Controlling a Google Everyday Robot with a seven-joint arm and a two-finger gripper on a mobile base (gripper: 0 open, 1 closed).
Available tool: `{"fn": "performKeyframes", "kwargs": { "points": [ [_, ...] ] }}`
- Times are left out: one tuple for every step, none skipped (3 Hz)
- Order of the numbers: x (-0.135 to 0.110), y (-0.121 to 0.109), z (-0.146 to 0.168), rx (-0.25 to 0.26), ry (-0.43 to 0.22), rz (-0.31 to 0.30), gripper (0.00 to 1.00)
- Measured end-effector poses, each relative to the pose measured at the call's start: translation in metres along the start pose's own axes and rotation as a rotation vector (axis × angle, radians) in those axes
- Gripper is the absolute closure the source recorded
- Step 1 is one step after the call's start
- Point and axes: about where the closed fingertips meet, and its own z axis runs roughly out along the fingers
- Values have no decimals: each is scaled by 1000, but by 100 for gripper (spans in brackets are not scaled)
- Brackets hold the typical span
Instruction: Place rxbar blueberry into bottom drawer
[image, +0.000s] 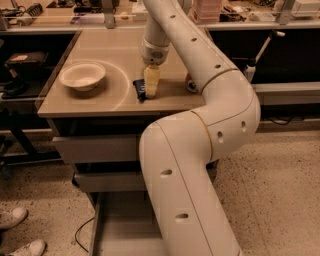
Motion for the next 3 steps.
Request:
{"fn": "performKeyframes", "kwargs": {
  "points": [
    [-2, -1, -7, 0, 0, 0, 100],
    [-1, 0, -4, 0, 0, 0, 100],
    [8, 1, -20, 43, -14, 32, 100]
  ]
}}
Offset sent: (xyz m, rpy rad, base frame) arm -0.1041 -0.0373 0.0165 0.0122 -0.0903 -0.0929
